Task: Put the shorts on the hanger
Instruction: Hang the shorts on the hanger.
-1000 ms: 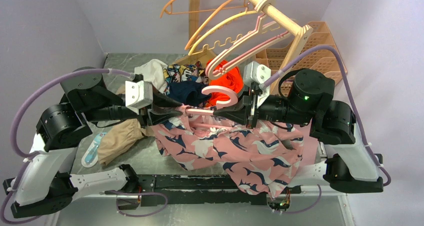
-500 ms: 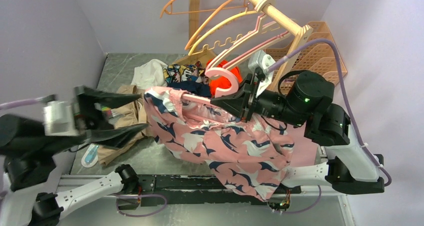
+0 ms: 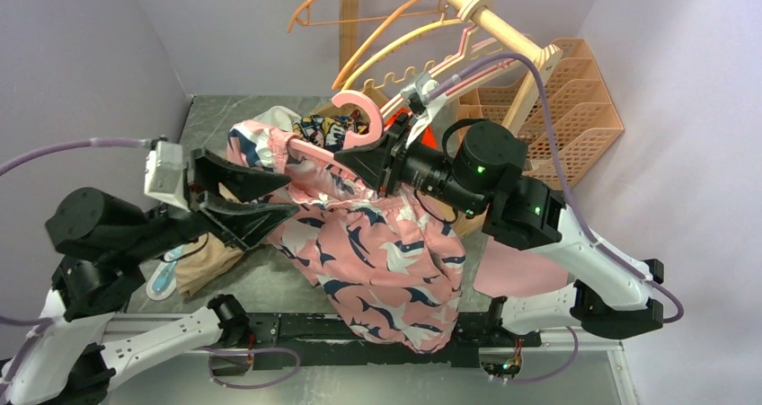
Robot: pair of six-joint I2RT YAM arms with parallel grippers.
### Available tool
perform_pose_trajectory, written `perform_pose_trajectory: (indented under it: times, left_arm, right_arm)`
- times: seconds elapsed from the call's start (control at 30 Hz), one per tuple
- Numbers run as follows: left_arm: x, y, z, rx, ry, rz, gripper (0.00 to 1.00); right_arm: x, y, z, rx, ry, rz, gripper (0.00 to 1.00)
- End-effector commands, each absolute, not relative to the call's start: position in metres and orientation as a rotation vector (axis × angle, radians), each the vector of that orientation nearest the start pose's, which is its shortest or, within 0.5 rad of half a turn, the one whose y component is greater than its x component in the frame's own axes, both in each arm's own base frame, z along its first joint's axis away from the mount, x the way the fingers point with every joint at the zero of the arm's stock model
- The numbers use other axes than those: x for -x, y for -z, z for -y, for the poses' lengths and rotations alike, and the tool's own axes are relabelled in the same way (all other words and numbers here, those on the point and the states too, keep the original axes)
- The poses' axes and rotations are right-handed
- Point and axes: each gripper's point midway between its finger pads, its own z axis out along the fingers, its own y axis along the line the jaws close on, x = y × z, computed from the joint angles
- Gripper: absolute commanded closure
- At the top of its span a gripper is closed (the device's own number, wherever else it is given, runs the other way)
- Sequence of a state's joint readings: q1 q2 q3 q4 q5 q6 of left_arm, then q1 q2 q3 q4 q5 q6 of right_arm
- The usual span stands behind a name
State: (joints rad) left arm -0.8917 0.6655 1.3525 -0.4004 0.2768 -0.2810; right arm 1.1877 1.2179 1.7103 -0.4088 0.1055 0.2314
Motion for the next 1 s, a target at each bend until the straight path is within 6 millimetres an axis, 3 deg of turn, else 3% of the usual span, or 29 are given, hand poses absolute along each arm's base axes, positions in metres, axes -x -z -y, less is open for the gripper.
perform_pose_trajectory:
  times: [0.0,0.07,0.17,0.3,0.37,0.63,0.8,0.97]
  left_arm:
    - [-0.091,-0.52,0.198,-0.522,1.238,-1.227,0.4]
    - [-0.094,-0.52,0.201,-0.535,1.23,-1.226,0.4]
    - [-0.099,-0.522,0.202,-0.563,1.171,-1.234,0.39]
    - [-0.098,-0.528,0.198,-0.599,1.124,-1.197,0.36]
    - [-0.097,-0.534,0.194,-0.598,1.108,-1.157,0.35]
    - [-0.101,-0.548,0.19,-0.612,1.04,-1.091,0.33]
    - [-0.11,-0.546,0.209,-0.69,1.011,-1.094,0.3]
    - [-0.11,-0.539,0.243,-0.876,1.028,-1.071,0.23]
  right_arm:
    - [-0.153,-0.541,-0.328,0.5,-1.093,-1.377,1.0]
    - [-0.148,-0.539,-0.329,0.541,-1.096,-1.377,1.0]
    - [-0.123,-0.542,-0.326,0.704,-1.136,-1.326,1.0]
    - [-0.089,-0.536,-0.303,0.933,-1.143,-1.321,1.0]
    - [-0.086,-0.53,-0.286,0.965,-1.093,-1.362,1.0]
    - [-0.108,-0.507,-0.213,0.844,-0.815,-1.571,1.0]
    - [-0.102,-0.487,-0.198,0.911,-0.769,-1.609,1.0]
    - [-0.082,-0.47,-0.206,1.049,-0.846,-1.572,1.0]
